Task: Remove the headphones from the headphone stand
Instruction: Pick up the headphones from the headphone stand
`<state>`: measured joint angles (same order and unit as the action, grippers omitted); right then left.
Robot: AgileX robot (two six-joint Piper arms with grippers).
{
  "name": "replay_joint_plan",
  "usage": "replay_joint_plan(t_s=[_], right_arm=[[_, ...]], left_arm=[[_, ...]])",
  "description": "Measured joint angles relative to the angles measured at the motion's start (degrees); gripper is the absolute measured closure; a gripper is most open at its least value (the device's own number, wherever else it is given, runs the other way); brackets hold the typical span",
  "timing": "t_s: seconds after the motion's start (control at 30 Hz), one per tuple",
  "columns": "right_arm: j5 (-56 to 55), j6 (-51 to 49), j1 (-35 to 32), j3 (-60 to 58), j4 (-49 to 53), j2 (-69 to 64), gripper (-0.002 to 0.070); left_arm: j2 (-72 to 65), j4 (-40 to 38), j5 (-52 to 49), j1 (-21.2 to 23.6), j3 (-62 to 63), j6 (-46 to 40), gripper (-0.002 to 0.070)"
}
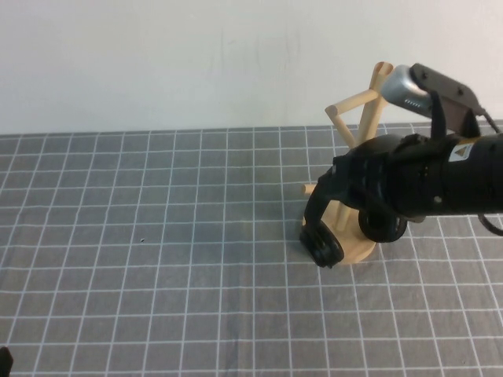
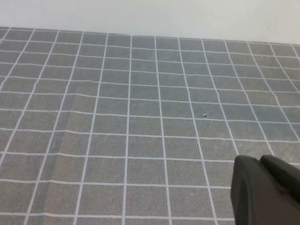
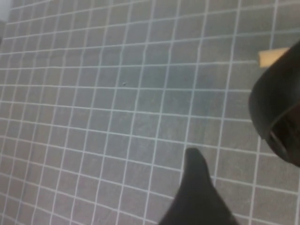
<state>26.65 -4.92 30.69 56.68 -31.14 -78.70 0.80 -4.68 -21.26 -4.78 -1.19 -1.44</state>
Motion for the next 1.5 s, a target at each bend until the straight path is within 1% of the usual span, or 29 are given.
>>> replay_joint_plan(t_s=[0.23,0.37,0.6,0.83,1.17,1.23,1.3,1.37,1.5], right_arm=[[-4.2,-4.8,0.0,0.0,-0.4,-5.3,0.0262],[-8.4,-5.7,0.0,0.0,-3.3,-8.4,0.0262],[-13.9,-5.1,0.0,0.0,-4.8,-11.7,0.0262],[-19.4,-3.2,0.0,0.0,-5.0,-12.1,0.0261],[-23.4,-0.7,0.0,0.0,-5.1,-12.2,0.0262],[-23.6,-0.5,0.0,0.0,-5.0,-12.2,0.0283],[-23.6,-0.4,0.0,0.0,-4.8,-12.2,0.0326],[-23.6,-0.3,0.0,0.0,-4.7,-12.2,0.0388],[-23.6,-0.3,0.0,0.0,-4.7,-12.2,0.0485]], left_arm=[[0.0,0.0,0.0,0.0,0.0,0.0,0.0679],[0.0,0.0,0.0,0.0,0.0,0.0,0.0679],[0.0,0.0,0.0,0.0,0.0,0.0,0.0679],[0.0,0.0,0.0,0.0,0.0,0.0,0.0679],[0.0,0.0,0.0,0.0,0.0,0.0,0.0679],[0.0,0.0,0.0,0.0,0.0,0.0,0.0679],[0.0,0.0,0.0,0.0,0.0,0.0,0.0679],[0.0,0.0,0.0,0.0,0.0,0.0,0.0679],[0.0,0.0,0.0,0.0,0.0,0.0,0.0679]])
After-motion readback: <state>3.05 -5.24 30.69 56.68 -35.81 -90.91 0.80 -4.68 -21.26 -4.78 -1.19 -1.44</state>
